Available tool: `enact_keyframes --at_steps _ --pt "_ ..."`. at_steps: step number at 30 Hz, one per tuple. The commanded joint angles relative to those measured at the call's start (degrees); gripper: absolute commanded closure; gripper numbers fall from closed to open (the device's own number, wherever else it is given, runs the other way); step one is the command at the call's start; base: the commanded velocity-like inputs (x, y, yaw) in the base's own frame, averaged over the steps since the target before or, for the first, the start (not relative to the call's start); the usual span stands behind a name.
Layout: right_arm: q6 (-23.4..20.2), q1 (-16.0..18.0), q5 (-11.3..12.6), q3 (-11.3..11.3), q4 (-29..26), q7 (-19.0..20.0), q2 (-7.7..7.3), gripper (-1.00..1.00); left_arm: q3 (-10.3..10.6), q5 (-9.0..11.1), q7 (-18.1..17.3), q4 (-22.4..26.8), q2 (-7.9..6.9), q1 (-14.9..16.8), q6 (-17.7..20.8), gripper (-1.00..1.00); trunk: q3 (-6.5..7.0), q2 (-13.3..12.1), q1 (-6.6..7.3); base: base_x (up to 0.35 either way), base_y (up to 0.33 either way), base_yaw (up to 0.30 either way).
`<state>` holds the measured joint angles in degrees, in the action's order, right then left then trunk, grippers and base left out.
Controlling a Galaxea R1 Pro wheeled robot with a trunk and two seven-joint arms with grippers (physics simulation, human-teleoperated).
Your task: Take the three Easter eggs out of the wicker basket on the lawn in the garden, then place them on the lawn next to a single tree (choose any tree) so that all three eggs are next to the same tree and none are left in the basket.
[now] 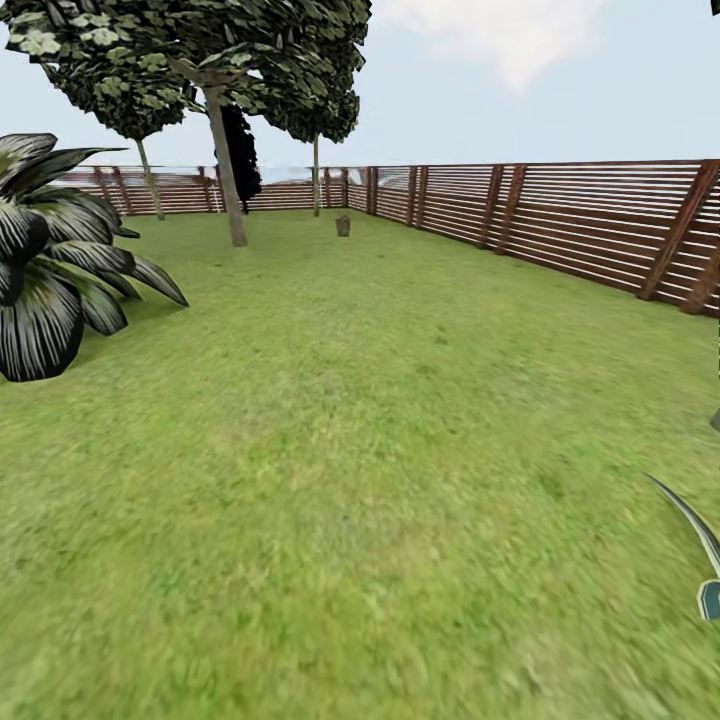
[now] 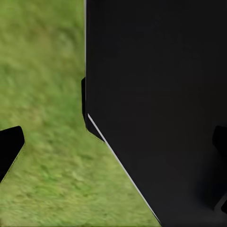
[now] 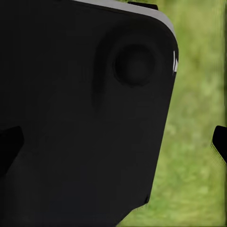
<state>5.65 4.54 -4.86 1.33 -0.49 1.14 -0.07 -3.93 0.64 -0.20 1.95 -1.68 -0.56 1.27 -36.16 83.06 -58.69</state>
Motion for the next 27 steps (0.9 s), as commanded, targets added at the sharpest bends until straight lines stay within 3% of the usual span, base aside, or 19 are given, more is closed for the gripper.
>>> enact_keyframes --at_steps 1,27 --pt "0.15 0.04 -0.50 0.08 0.05 0.00 -0.01 -1.00 -0.37 0.07 -0.02 0.16 0.01 -0.05 0.13 -1.00 -0.04 0.02 -0.04 0.340 0.000 -0.089" --pt "0.20 0.04 -0.49 -0.10 0.05 0.00 -0.04 -1.00 -0.37 0.07 -0.01 0.16 0.01 -0.05 0.13 -1.00 -0.04 0.02 -0.04 0.340 0.000 -0.007"
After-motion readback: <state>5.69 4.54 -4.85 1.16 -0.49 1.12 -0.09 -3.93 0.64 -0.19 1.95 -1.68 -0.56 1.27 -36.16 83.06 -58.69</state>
